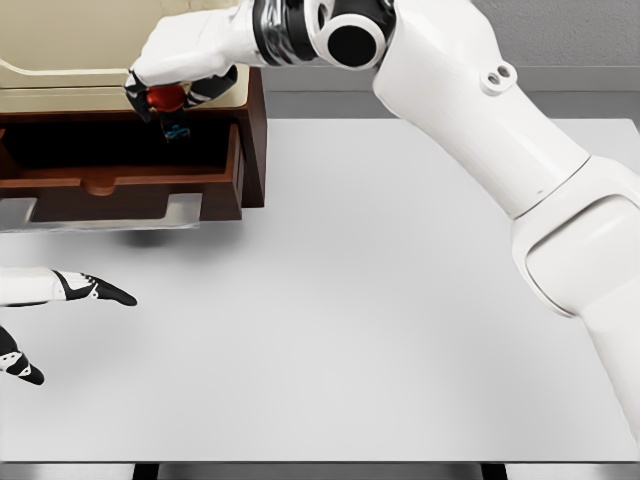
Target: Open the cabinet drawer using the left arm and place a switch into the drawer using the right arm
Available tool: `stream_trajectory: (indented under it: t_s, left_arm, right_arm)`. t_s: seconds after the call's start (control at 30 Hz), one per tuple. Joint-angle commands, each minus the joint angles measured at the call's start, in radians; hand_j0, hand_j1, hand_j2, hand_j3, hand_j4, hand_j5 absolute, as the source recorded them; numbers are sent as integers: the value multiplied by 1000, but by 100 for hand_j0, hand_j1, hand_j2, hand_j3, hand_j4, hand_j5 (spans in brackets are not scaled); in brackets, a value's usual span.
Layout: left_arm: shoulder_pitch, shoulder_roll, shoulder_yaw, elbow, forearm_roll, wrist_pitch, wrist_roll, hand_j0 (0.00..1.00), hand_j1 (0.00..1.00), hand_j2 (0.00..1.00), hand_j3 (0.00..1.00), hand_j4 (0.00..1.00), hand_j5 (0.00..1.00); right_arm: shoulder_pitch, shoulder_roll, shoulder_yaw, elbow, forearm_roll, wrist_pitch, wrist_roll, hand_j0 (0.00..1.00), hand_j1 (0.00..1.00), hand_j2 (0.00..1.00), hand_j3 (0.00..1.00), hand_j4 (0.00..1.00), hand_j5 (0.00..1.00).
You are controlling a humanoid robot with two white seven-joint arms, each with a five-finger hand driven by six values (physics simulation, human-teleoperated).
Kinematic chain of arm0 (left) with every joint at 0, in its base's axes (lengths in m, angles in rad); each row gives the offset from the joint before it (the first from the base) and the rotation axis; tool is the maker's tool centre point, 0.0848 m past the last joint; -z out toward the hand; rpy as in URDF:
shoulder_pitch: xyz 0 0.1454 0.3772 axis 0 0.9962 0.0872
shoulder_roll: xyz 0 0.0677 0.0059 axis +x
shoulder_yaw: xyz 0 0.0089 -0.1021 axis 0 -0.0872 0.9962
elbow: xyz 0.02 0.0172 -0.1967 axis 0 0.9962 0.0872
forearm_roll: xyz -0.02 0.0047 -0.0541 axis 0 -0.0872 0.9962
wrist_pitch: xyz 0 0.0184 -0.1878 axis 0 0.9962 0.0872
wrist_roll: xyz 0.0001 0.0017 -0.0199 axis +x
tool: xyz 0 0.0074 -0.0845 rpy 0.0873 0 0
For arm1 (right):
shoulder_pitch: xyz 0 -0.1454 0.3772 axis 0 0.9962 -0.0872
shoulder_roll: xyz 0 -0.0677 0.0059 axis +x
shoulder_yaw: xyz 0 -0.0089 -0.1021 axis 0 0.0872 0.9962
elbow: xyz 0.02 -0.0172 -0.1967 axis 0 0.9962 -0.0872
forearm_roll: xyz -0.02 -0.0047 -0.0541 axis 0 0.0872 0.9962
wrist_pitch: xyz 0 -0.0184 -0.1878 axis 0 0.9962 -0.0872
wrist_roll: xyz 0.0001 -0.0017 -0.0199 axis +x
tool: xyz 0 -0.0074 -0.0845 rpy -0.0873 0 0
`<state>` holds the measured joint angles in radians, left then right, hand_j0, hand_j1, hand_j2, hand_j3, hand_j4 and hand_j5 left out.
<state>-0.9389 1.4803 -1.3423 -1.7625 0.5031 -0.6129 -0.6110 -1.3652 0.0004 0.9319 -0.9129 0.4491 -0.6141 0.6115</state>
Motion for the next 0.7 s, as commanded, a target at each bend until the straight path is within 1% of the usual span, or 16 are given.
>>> stream_trajectory:
  t_s: [0.0, 0.1, 0.13, 0.17, 0.2, 0.43, 0.47, 0.53, 0.57, 0.6, 0.63, 0.67]
  left_arm:
    - [0, 0, 2, 0, 8, 2, 0, 100, 100, 100, 100, 100, 100]
    - [2, 0, 0, 0, 8, 2, 0, 100, 100, 100, 100, 100, 100]
    - [2, 0, 0, 0, 8, 2, 0, 100, 100, 100, 100, 100, 100]
    - [2, 0, 2, 0, 8, 2, 0, 100, 100, 100, 100, 100, 100]
    - [2, 0, 2, 0, 8, 2, 0, 100, 100, 100, 100, 100, 100]
    - [2, 2, 0, 0, 8, 2, 0, 100, 100, 100, 100, 100, 100]
    - [2, 2, 2, 0, 8, 2, 0, 100, 100, 100, 100, 100, 100]
    - [2, 2, 0, 0, 8, 2, 0, 100, 100, 100, 100, 100, 100]
    - [2, 2, 2, 0, 8, 2, 0, 100, 100, 100, 100, 100, 100]
    - [2, 2, 0, 0, 8, 2, 0, 100, 100, 100, 100, 100, 100]
    - [2, 0, 2, 0, 8, 2, 0, 100, 100, 100, 100, 100, 100]
    - [2, 0, 2, 0, 8, 2, 0, 100, 100, 100, 100, 100, 100]
  right_arm:
    - [0, 0, 4, -1, -3, 3, -1, 58, 58, 58, 58, 58, 58]
    - [-5, 0, 24, -1, -3, 3, -1, 59, 59, 59, 59, 59, 59]
    - [-6, 0, 24, -1, -3, 3, -1, 69, 69, 69, 69, 69, 69]
    - [-6, 0, 24, -1, 10, 3, -1, 100, 100, 100, 100, 100, 100]
    - [-6, 0, 22, -4, 25, 3, -1, 100, 100, 100, 100, 100, 100]
    - [-14, 0, 19, -14, 26, 3, -1, 100, 100, 100, 100, 100, 100]
    - [-17, 0, 11, -43, 26, 3, -1, 100, 100, 100, 100, 100, 100]
    - [12, 0, -31, -175, 23, 3, -1, 100, 100, 100, 100, 100, 100]
    - [63, -75, -68, -270, 25, 3, -1, 100, 100, 100, 100, 100, 100]
    - [120, -204, -128, -362, 23, 3, -1, 100, 100, 100, 100, 100, 100]
    - [193, -307, -214, -428, 19, 3, -1, 100, 100, 100, 100, 100, 100]
    - [257, -397, -292, -446, 19, 3, -1, 100, 100, 100, 100, 100, 100]
